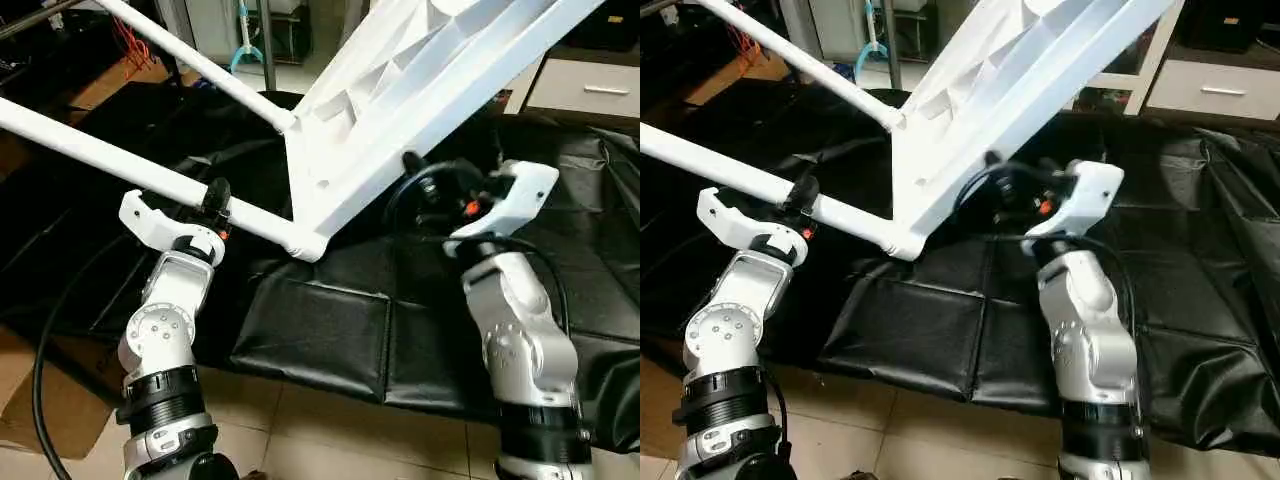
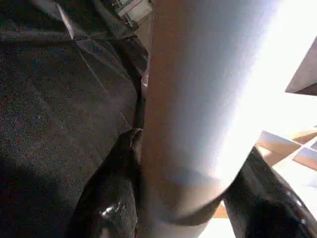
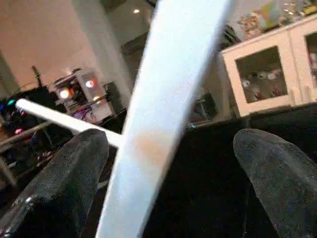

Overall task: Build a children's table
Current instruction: Flip table

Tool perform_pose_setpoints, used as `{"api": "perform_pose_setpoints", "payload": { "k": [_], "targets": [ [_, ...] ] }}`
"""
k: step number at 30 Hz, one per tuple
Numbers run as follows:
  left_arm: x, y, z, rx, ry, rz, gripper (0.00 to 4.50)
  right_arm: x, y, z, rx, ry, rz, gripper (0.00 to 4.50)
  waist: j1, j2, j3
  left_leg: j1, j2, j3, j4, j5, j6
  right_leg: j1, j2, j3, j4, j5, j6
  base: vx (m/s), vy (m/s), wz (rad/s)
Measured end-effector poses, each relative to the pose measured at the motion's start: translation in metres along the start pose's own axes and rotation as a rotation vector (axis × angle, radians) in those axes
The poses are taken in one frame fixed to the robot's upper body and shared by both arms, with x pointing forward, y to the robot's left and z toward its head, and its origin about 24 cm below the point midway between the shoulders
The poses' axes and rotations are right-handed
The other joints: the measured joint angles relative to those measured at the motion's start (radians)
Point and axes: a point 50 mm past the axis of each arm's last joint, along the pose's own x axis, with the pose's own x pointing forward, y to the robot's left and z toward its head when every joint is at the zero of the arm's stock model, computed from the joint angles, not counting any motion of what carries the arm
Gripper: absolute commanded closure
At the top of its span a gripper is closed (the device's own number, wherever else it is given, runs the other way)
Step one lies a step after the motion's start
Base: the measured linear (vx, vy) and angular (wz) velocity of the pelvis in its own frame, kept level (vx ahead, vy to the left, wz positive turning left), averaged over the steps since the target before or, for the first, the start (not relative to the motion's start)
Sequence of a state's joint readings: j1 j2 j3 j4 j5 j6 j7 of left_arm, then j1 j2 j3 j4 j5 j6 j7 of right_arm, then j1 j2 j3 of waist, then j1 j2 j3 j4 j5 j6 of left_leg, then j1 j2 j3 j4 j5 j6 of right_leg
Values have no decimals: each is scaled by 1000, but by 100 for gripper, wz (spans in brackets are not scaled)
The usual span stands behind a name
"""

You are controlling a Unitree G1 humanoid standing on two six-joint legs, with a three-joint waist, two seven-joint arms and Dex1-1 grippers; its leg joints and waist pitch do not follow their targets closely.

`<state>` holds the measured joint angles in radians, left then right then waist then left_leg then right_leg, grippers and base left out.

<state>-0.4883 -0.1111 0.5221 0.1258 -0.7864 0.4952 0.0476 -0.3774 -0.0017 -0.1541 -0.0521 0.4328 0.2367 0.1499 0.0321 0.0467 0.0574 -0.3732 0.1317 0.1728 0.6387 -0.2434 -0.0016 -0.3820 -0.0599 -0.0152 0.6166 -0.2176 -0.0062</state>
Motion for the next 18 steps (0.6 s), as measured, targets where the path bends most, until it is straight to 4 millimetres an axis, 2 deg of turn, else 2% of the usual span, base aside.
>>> {"api": "perform_pose_setpoints", "payload": {
  "k": [7, 18],
  "targets": [
    [1, -2, -1, 12, 15, -17, 255, 20, 11, 5, 92, -13, 74, 0, 1, 0, 0, 0, 0, 0, -1, 1, 0, 0, 0, 0, 0, 0, 0, 0, 0, 0],
    [-1, -4, -6, 31, 48, -48, 255, 48, -1, 10, 51, 49, 42, 0, 2, 0, 0, 0, 0, 1, -1, 2, 0, -1, -1, 0, 0, 1, 1, 0, 0, 0]
  ]
}}
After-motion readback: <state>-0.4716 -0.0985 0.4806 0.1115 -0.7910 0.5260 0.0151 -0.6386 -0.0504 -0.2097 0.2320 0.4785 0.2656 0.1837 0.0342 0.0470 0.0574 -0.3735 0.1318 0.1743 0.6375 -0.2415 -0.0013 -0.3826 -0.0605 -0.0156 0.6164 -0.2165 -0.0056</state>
